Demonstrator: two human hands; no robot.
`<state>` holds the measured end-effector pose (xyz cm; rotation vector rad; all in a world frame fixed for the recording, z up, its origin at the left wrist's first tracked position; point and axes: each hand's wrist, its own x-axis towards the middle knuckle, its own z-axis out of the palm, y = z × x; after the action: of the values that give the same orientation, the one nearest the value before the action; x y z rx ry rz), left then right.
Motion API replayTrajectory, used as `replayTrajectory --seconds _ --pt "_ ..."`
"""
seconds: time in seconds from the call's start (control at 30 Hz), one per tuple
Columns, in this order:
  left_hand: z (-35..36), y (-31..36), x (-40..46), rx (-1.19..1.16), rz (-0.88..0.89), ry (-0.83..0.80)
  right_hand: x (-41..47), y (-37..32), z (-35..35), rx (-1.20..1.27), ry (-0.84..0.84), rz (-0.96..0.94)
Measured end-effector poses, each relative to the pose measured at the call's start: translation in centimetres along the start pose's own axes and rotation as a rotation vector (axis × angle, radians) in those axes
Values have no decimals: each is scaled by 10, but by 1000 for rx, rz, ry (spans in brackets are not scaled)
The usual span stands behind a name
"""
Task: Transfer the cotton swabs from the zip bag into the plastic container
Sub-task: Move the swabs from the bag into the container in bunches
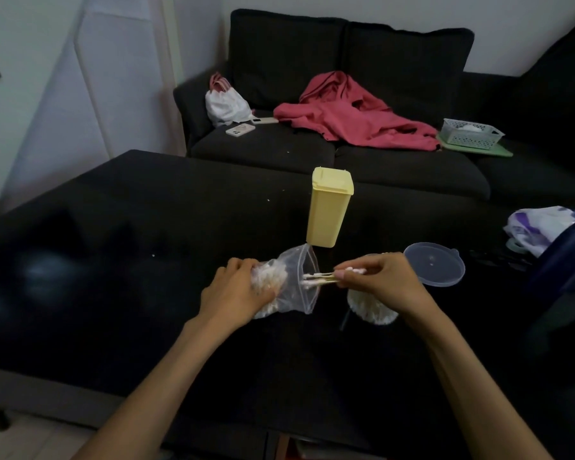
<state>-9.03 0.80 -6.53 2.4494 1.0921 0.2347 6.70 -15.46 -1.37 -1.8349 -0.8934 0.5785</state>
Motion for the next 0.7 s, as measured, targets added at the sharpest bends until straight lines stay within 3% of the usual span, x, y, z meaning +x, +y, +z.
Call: replayTrajectory --seconds 0.1,0.2,0.27,0.37,0.53,0.7 --pt "-4 3 -2 146 59 118 -1 -4 -13 97 8 43" --pt "-15 25 -7 -160 162 296 -3 -8 -22 217 -24 85" --pt "-19 46 -7 -453 101 119 -5 -10 -23 276 -60 105" --pt "-17 77 -10 -610 -24 -159 -7 -13 -22 385 -87 122" --pt "-9 102 -9 -839 -153 -287 -8 -9 -28 394 -63 126" --pt "-2 127 2 -821 -140 -328 -8 -3 -43 470 11 150"
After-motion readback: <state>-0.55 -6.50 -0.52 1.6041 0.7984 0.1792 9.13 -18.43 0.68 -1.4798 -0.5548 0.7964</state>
